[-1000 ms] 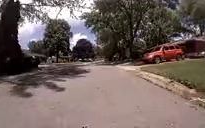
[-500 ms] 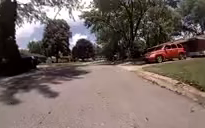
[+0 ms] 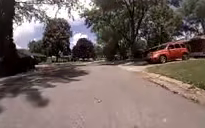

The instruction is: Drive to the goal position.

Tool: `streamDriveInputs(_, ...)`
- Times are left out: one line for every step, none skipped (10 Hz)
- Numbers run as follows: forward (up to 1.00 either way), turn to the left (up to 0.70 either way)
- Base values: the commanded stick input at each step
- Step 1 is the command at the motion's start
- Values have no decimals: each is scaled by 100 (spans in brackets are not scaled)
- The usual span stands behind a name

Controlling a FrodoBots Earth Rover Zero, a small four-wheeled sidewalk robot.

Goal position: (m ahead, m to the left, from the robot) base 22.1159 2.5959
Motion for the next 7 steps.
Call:
streamDriveInputs(70,0)
streamDriveInputs(70,0)
streamDriveInputs(70,0)
streamDriveInputs(70,0)
streamDriveInputs(70,-26)
streamDriveInputs(70,-35)
streamDriveInputs(70,-35)
